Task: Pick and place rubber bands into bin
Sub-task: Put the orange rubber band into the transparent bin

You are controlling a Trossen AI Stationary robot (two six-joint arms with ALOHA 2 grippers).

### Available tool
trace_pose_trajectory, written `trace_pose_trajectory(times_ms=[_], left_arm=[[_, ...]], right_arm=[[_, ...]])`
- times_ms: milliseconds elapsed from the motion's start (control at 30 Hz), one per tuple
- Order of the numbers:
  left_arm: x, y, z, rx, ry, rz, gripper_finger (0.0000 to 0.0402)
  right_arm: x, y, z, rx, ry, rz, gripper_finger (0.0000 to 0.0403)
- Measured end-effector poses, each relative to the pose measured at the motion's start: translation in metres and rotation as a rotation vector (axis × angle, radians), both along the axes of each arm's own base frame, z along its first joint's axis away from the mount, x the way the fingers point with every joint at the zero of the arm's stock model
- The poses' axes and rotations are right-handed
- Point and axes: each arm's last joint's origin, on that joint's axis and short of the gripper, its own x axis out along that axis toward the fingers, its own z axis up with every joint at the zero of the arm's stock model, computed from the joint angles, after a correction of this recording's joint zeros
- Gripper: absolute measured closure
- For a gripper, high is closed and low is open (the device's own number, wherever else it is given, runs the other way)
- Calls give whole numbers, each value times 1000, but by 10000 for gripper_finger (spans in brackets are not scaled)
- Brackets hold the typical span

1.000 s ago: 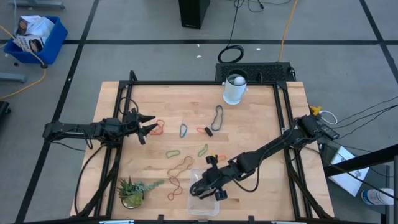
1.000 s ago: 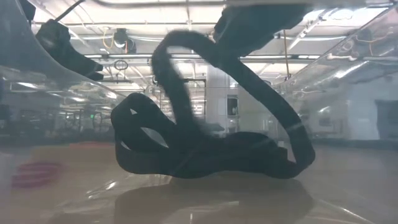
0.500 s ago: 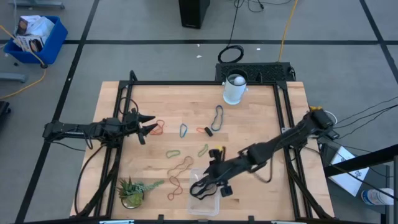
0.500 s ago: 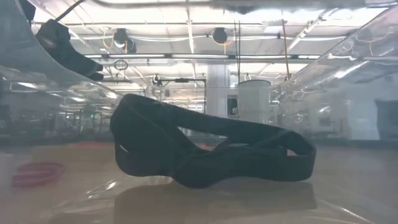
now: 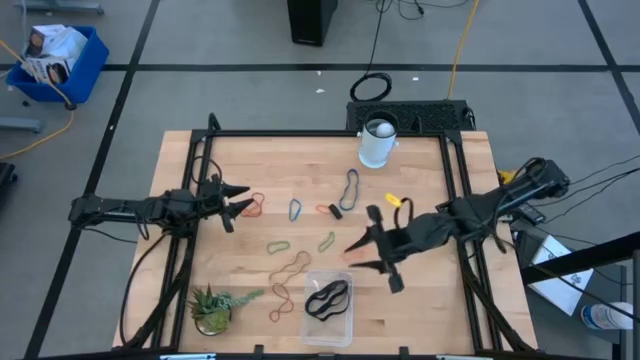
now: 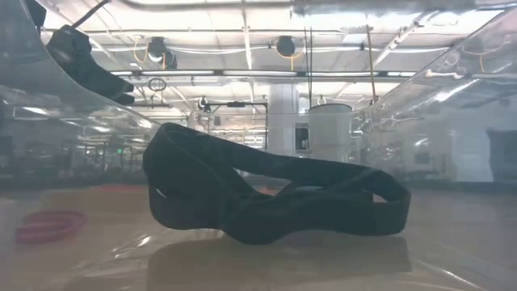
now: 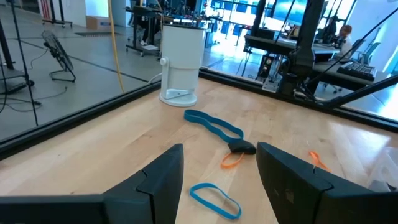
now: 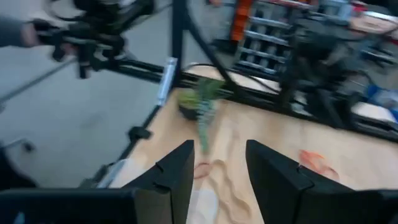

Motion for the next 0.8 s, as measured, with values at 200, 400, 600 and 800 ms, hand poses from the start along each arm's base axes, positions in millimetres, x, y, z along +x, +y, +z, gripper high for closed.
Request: trace_pose_trajectory(times_ms=[200,400,600,800], left_arm=[[0,0,3,-2,-34,0,192],[0,0,3,-78,-64,7,192],[0,0,3,-80,-64,7,192],[0,0,3,-81,-63,6,192]], right_arm=[[4,-14,-18,-90,130,-195,264],[27,-32,-60,-120,370,-323,264],[43,-47,-99,-136,608,-332,264],[55,-55,-133,-126,777,-288,264]])
